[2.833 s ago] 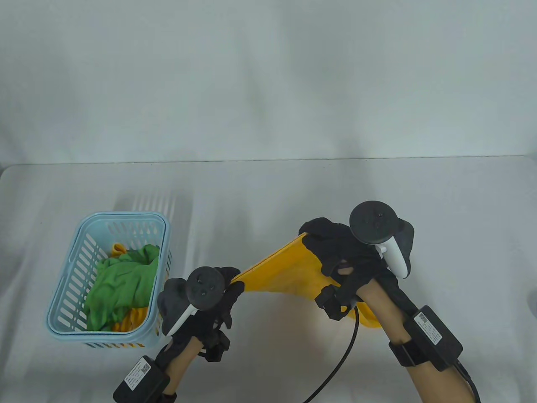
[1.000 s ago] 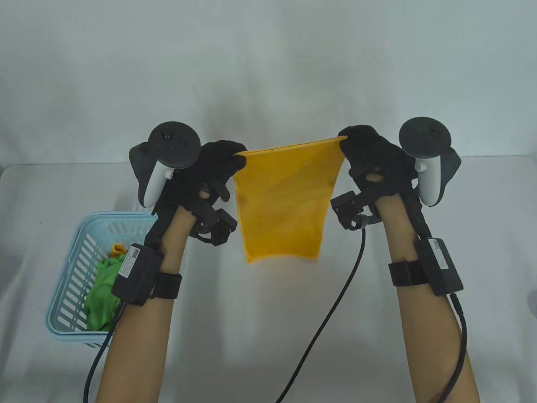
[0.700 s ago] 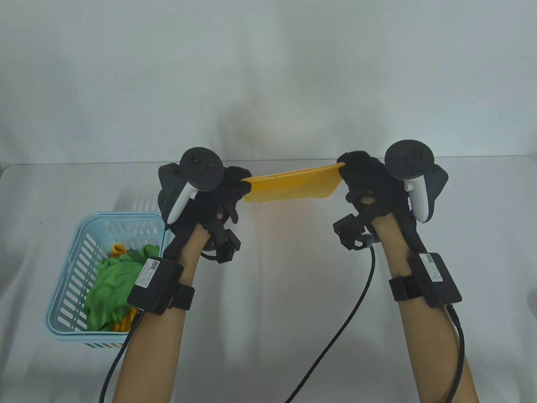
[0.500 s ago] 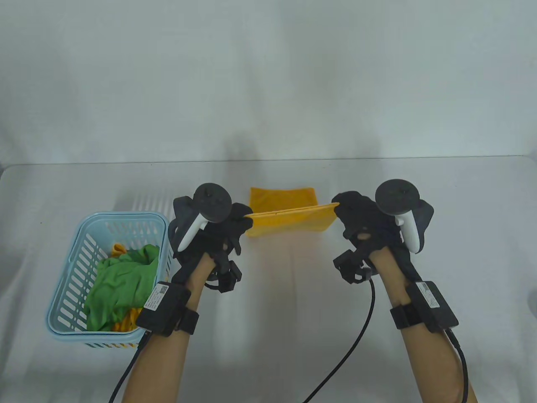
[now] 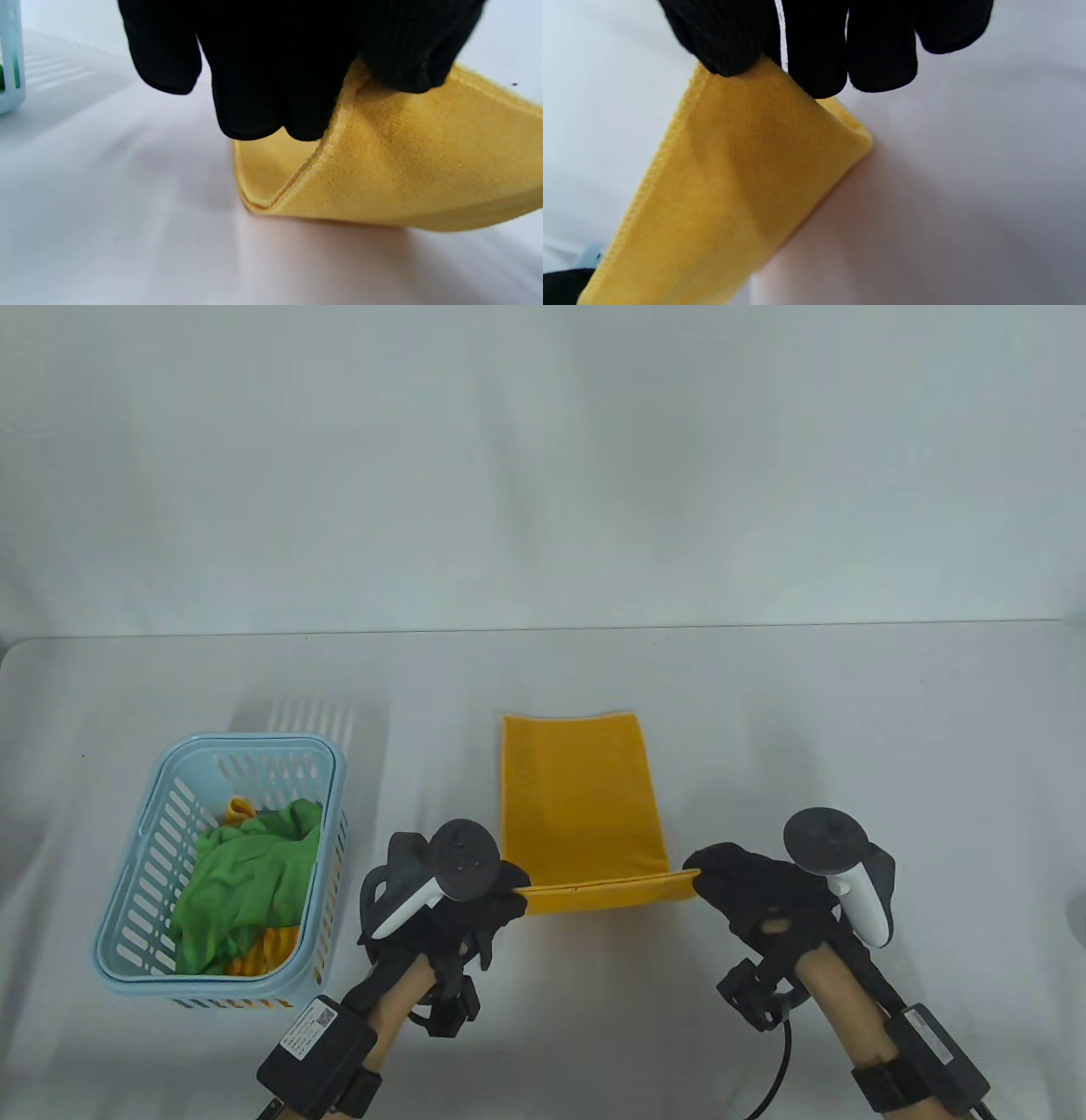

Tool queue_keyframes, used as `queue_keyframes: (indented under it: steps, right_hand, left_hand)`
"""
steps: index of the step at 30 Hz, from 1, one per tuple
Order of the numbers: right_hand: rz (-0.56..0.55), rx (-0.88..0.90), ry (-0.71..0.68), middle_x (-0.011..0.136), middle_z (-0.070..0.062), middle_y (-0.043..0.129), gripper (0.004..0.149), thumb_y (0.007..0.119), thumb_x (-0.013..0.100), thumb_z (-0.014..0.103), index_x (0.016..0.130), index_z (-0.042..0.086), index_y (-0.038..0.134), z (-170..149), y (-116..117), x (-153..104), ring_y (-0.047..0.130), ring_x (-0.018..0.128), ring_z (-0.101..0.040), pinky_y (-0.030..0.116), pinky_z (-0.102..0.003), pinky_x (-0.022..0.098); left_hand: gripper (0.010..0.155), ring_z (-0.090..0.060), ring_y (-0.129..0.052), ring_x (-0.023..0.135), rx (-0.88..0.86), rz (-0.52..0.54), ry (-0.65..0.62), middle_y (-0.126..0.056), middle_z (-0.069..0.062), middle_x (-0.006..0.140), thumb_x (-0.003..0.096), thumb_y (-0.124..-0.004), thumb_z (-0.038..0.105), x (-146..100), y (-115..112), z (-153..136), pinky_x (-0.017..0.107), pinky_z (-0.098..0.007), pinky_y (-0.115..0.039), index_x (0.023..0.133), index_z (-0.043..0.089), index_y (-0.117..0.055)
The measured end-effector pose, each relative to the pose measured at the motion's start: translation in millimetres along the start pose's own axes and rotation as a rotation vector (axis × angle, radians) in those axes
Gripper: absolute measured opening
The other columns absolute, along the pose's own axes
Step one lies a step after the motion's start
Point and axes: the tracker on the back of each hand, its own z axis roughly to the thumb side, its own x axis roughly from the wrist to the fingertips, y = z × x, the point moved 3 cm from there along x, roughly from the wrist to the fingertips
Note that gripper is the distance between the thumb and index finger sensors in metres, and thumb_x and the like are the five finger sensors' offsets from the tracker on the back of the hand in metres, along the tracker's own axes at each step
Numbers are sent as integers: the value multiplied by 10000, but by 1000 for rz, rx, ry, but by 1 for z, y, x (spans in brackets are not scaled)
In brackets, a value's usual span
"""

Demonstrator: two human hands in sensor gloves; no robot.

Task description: Roll square towel into towel roll

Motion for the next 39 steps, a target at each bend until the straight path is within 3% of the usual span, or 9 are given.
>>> queue_keyframes:
  steps: [8, 18, 26, 32, 39]
  right_hand:
    - [90, -81, 8, 808, 15, 894, 392, 821, 357, 371, 744, 322, 842, -20, 25, 0, 886, 756, -306, 697, -547, 595]
    - [246, -295, 43, 821, 13, 879, 394, 853, 335, 356, 723, 286, 874, -30, 60, 4, 855, 793, -307, 682, -549, 608]
    - [205, -239, 97, 806, 22, 866, 398, 823, 348, 393, 734, 298, 848, -39, 60, 16, 855, 723, -284, 694, -508, 586]
    - [103, -252, 136, 728, 19, 902, 409, 800, 353, 417, 746, 303, 818, -42, 59, 23, 900, 595, -250, 738, -481, 505]
    - [-18, -331, 161, 624, 40, 922, 417, 793, 348, 445, 740, 301, 808, -40, 63, 26, 919, 474, -212, 769, -456, 426]
  left_hand:
    - [448, -226, -988, 774, 127, -99, -34, -952, 86, 816, 373, -811, 425, -6, -32, -1, 663, -524, -735, 808, 359, -891]
    - [463, -232, -997, 757, 226, -318, -45, -966, 78, 799, 355, -830, 420, 0, -71, -6, 653, -525, -740, 806, 343, -901]
    - [463, -224, -1000, 686, 26, -400, 52, -963, 62, 788, 368, -813, 442, 16, -76, -30, 649, -520, -737, 808, 326, -895]
    - [457, -203, -1016, 594, -67, -340, 155, -978, 63, 725, 376, -796, 478, 25, -75, -43, 618, -497, -761, 791, 313, -888]
    - [442, -170, -1012, 560, 110, -166, 211, -973, 89, 679, 361, -786, 520, 29, -71, -33, 622, -479, -766, 747, 330, -884]
